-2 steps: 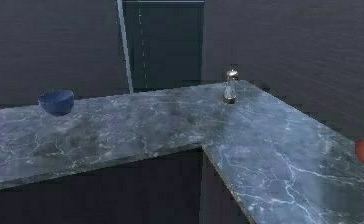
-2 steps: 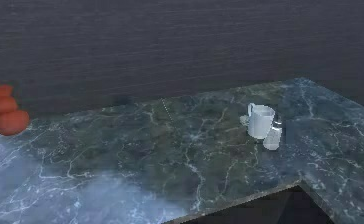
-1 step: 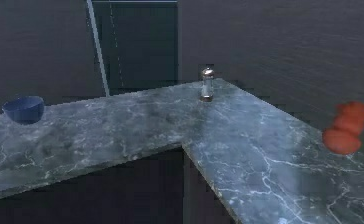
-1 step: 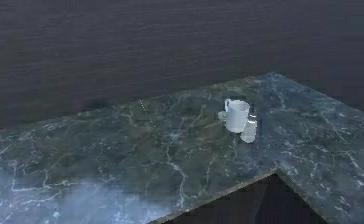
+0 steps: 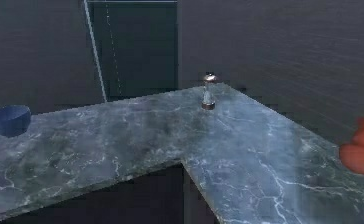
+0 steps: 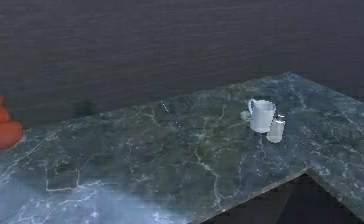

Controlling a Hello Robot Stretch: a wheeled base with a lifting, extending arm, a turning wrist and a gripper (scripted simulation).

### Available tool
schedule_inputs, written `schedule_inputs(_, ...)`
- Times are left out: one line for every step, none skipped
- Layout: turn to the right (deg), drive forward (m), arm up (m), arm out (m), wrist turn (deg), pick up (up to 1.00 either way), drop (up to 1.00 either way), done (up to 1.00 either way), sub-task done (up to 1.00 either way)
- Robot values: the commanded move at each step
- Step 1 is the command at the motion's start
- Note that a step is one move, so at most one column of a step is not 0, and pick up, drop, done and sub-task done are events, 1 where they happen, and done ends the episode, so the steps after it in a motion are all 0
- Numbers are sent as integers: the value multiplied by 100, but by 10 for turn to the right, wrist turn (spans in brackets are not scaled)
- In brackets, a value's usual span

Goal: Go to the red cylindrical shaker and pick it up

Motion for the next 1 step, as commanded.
schedule_inputs(-390, 0, 0, 0, 0, 0, 0, 0, 0)
